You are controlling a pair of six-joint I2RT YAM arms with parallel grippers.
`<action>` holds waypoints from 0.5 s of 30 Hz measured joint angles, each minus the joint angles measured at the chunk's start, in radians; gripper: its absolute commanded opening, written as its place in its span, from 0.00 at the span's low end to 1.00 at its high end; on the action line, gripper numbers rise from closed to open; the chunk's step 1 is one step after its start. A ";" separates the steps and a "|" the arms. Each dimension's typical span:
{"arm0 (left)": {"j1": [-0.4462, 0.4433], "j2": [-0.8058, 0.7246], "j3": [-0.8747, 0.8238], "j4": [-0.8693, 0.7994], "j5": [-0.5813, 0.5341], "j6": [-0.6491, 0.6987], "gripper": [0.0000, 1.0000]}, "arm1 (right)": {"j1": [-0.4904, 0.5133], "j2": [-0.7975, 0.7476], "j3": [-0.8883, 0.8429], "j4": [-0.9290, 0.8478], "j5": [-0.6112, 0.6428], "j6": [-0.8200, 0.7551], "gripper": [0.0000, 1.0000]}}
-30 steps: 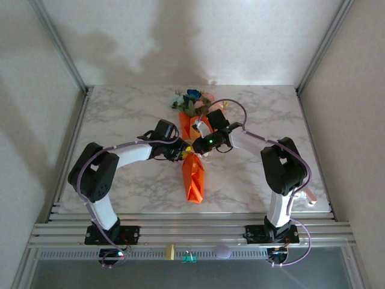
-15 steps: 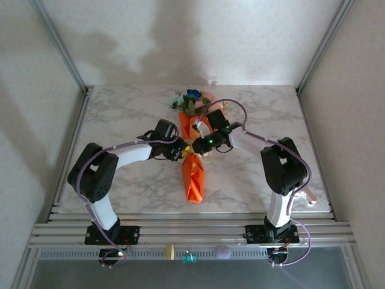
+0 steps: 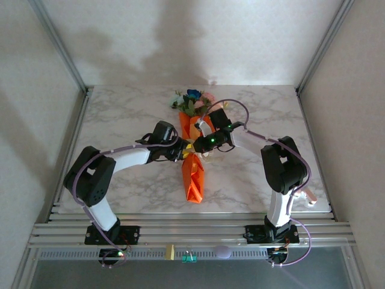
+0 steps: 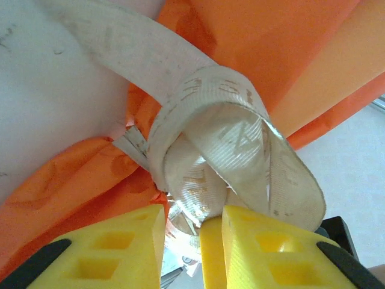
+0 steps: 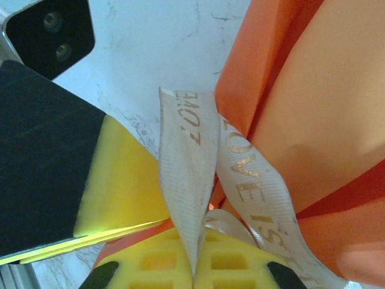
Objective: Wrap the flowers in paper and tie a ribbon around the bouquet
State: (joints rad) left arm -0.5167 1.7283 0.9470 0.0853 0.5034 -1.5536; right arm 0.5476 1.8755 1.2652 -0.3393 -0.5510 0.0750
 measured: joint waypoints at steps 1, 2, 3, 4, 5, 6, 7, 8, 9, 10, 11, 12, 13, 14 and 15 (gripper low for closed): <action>0.000 0.007 0.001 0.005 0.002 -0.001 0.31 | 0.000 0.000 0.000 0.000 0.000 0.001 0.00; 0.000 0.014 0.001 0.007 0.002 -0.003 0.31 | 0.000 0.000 0.000 0.002 -0.001 0.002 0.00; 0.000 0.021 0.001 0.009 0.002 -0.004 0.31 | 0.000 0.000 0.000 0.004 -0.001 0.005 0.00; 0.000 0.026 0.002 0.009 0.002 -0.005 0.31 | 0.000 0.000 0.000 0.006 -0.001 0.008 0.00; 0.000 0.029 0.003 0.009 0.002 -0.006 0.31 | 0.000 0.000 0.000 0.007 -0.002 0.010 0.00; 0.000 0.032 0.008 0.009 0.002 -0.007 0.31 | 0.000 0.000 0.000 0.007 -0.003 0.013 0.00; 0.000 0.035 0.014 0.009 0.002 -0.008 0.31 | 0.000 0.000 0.000 0.007 -0.003 0.016 0.00; 0.000 0.040 0.021 0.009 0.002 -0.008 0.31 | 0.000 0.000 0.000 0.007 -0.003 0.019 0.00; 0.000 0.047 0.027 0.010 0.002 -0.008 0.30 | 0.000 0.000 0.000 0.008 -0.003 0.019 0.00; 0.000 0.053 0.032 0.012 0.002 -0.008 0.29 | 0.000 0.000 0.000 0.008 -0.003 0.020 0.00; 0.000 0.057 0.034 0.014 0.002 -0.008 0.29 | 0.000 0.000 0.000 0.010 -0.003 0.020 0.00; 0.000 0.061 0.035 0.017 0.002 -0.011 0.28 | 0.000 0.000 0.000 0.010 -0.003 0.020 0.00; 0.000 0.065 0.038 0.018 0.002 -0.012 0.28 | 0.000 0.000 0.000 0.011 -0.003 0.023 0.00; 0.000 0.069 0.042 0.019 0.002 -0.014 0.27 | 0.000 0.000 0.000 0.011 -0.003 0.023 0.00; 0.000 0.073 0.045 0.020 0.002 -0.015 0.25 | 0.000 0.000 0.000 0.011 -0.003 0.023 0.00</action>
State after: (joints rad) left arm -0.5167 1.8015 0.9924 0.1051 0.5053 -1.5688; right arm 0.5476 1.8755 1.2652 -0.3283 -0.5545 0.0982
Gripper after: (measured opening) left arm 0.274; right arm 0.063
